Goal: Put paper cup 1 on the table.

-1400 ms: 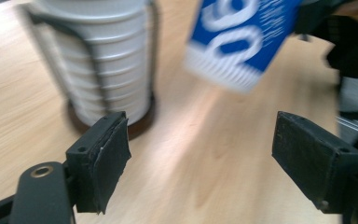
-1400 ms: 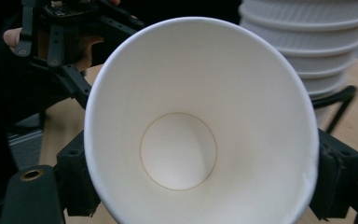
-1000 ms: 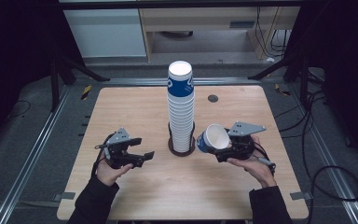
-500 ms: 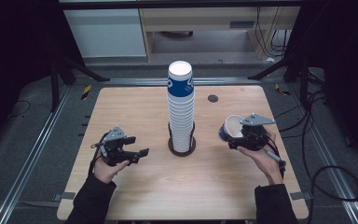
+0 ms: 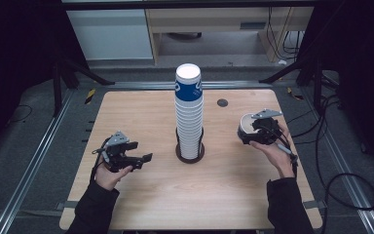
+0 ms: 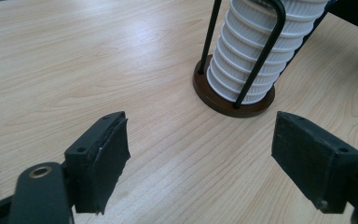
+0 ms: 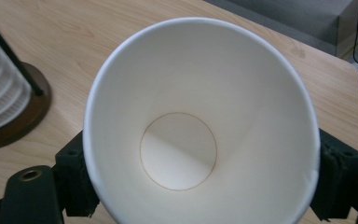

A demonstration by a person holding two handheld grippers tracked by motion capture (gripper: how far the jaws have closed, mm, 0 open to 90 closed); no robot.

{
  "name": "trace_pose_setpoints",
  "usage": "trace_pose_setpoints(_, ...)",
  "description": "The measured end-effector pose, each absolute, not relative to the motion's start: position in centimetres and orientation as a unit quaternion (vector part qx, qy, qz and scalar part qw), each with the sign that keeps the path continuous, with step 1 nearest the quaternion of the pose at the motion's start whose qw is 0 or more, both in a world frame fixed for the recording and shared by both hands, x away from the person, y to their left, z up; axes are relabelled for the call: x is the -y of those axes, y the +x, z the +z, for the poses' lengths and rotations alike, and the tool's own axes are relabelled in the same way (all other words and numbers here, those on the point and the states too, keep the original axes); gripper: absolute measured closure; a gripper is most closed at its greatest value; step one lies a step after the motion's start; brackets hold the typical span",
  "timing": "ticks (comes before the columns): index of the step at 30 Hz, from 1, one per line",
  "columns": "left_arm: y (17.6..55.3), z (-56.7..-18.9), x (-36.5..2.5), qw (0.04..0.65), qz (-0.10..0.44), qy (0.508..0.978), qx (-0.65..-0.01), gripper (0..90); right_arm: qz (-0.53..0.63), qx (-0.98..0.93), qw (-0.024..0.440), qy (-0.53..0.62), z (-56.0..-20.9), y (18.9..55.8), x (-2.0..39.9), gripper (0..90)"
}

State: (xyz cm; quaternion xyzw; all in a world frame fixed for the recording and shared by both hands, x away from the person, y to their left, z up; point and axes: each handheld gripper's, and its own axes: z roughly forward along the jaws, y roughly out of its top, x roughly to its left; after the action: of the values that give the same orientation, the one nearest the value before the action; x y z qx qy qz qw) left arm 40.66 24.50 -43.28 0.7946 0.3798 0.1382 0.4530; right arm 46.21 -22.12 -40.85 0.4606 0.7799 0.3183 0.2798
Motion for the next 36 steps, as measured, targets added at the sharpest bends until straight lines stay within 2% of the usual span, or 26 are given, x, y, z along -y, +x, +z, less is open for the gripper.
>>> trace_pose_setpoints(11,40.7,-43.5,-24.4,0.444,0.143,0.799,-0.38,18.0,0.269,-0.796,0.251,0.481,-43.4,48.7,22.6,16.0)
trace_pose_setpoints(24,40.7,-43.5,-24.4,0.444,0.14,0.8,-0.379,18.0,0.25,-0.799,0.231,0.496,-44.8,49.4,23.4,15.1)
trace_pose_setpoints(36,40.8,-43.5,-24.5,0.444,0.139,0.8,-0.379,17.9,0.267,-0.791,0.239,0.496,-44.2,49.2,23.6,6.3)
